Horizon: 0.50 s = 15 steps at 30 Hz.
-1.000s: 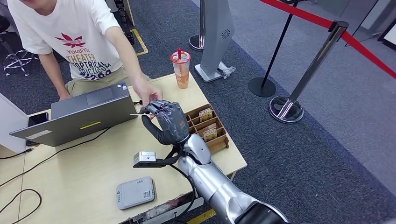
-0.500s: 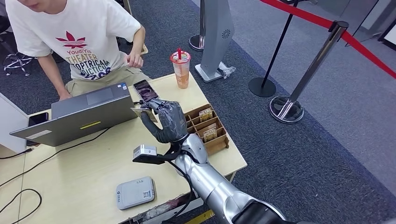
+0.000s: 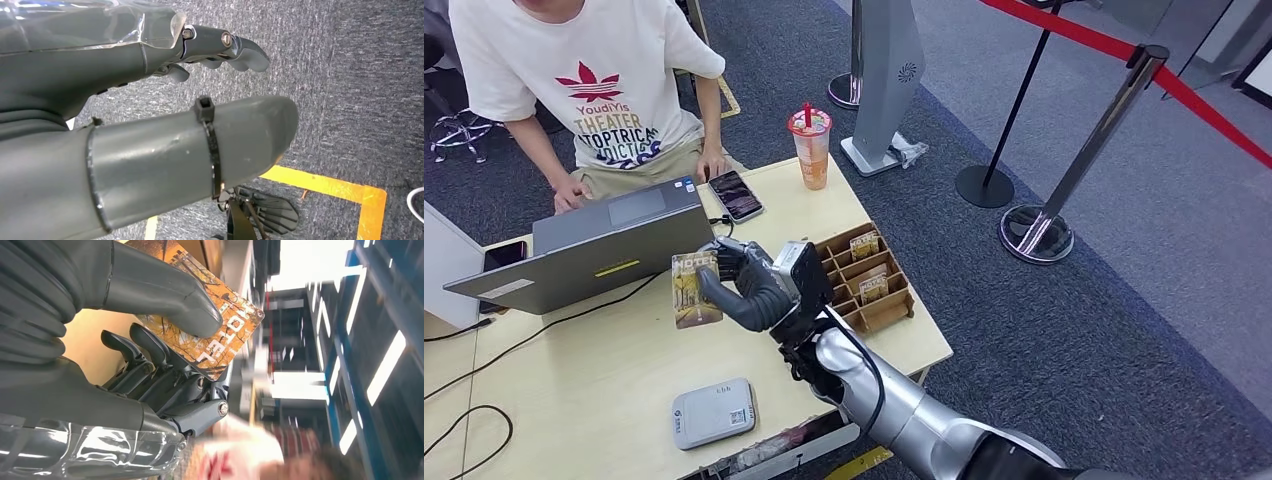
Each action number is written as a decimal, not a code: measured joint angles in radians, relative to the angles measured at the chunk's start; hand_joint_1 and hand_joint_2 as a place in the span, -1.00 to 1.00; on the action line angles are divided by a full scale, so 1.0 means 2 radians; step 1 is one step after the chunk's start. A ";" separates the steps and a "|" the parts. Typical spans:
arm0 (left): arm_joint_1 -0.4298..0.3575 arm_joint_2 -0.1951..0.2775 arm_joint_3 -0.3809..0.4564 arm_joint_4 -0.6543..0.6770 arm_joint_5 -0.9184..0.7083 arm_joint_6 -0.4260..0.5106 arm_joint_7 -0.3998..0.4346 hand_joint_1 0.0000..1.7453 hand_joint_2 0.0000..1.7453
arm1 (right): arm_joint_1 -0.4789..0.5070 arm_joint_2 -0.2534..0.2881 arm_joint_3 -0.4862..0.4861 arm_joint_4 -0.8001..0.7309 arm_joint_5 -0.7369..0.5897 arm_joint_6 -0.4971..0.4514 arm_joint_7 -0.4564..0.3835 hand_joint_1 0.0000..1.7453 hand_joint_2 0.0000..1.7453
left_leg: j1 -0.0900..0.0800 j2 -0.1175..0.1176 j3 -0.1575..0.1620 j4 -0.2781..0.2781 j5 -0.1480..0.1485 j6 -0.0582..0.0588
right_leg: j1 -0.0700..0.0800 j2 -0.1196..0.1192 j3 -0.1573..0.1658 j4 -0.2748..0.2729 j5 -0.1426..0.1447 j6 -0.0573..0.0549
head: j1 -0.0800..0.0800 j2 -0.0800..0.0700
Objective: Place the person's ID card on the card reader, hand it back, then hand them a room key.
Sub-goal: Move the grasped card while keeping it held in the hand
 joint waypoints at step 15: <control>-0.001 0.003 0.000 0.003 -0.001 0.001 0.004 -1.00 -1.00 | -0.008 -0.032 0.127 0.051 -0.054 0.103 0.046 1.00 1.00 | 0.000 0.000 0.000 0.000 0.000 0.000 | 0.000 0.000 0.000 0.000 0.000 0.000 | 0.000 0.000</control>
